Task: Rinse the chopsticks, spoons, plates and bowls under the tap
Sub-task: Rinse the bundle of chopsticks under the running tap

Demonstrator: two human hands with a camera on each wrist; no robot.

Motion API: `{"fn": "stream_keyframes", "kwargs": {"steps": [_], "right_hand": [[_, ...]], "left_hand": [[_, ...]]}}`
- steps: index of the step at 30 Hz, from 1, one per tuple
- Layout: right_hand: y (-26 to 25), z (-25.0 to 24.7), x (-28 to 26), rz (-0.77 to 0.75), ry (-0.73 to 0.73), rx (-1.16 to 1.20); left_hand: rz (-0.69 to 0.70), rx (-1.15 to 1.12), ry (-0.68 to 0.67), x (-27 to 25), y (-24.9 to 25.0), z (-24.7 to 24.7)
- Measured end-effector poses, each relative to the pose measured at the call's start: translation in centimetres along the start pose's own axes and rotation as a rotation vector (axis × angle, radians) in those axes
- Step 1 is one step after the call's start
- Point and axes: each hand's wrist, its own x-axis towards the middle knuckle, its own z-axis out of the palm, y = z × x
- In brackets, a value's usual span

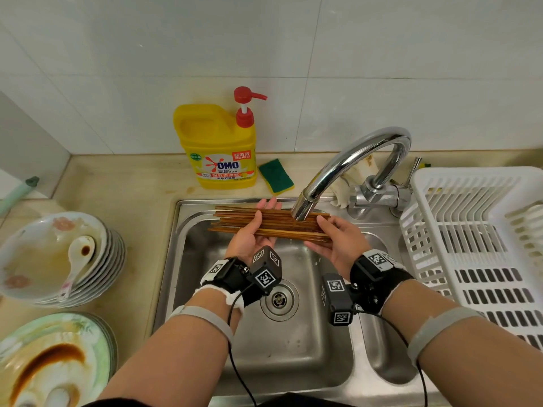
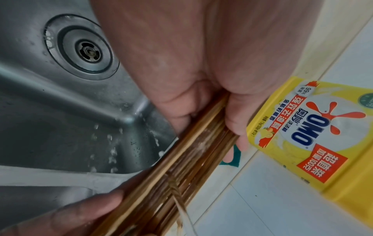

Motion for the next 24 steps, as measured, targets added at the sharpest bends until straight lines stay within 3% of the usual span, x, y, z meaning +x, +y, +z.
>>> {"fn": "stream_keyframes", "kwargs": {"steps": [12,18,24], "right_hand": [[1.2,2.7,0.2,0.118,-0.025,0.061],[1.6,2.1,0.5,0.006,0.001,0.102],[1.8,2.4,0.8,-0.082,0.052,0.001]], "left_hand": [[0.019,0.010,0.042,-0.9,1.1,-2.0],[0.029,0.068,0.061,-0.9,0.9,-2.0],[0.003,0.114,0.044,-1.1,1.0,-1.8]]}}
